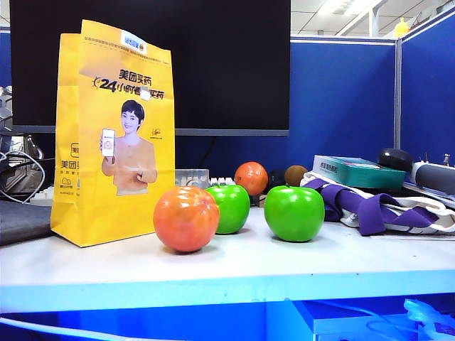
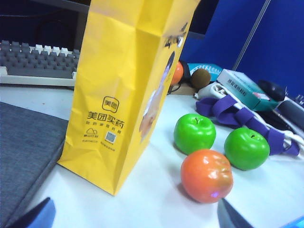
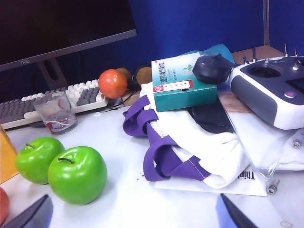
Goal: Pick up the green apple and throw it into the yellow paper bag.
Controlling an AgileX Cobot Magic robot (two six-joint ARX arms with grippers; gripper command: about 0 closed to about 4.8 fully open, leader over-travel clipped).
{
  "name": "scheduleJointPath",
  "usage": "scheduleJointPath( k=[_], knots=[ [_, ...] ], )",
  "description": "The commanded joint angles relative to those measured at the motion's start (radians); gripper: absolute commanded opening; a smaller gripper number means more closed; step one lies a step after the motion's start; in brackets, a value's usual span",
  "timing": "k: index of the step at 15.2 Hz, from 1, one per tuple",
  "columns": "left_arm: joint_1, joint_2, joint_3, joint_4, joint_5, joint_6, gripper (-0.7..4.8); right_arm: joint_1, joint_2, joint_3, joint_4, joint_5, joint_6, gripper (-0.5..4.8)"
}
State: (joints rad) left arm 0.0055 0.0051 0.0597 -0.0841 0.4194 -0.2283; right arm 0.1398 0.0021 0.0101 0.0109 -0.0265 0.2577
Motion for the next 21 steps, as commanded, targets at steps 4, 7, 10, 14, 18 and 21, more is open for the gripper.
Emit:
scheduleJointPath(
  k=[4,7,10,14,18,21],
  knots=[
    [0.000,0.000,0.004,0.004,0.006,0.019,4.79,0.001,-0.001,-0.008,0.011,-0.002,0.003,4.79],
    [0.000,0.000,0.016,0.003,0.011,0.018,4.79,0.001,-0.001,-0.008,0.022,-0.003,0.006,4.79],
    [0.000,0.038,0.089,0.015,-0.017,0.019,4.79,0.002,0.000,-0.008,0.124,0.003,0.071,4.79],
    [0.000,0.272,0.174,0.070,0.015,0.033,4.79,0.018,0.000,-0.002,0.152,-0.020,0.110,4.79],
    [0.000,0.594,0.406,0.085,0.145,0.151,4.79,0.117,0.027,0.117,0.114,0.040,0.002,4.79],
    [0.000,0.692,0.548,0.095,0.088,0.208,4.79,0.140,0.135,0.184,0.091,0.058,0.000,4.79]
  ],
)
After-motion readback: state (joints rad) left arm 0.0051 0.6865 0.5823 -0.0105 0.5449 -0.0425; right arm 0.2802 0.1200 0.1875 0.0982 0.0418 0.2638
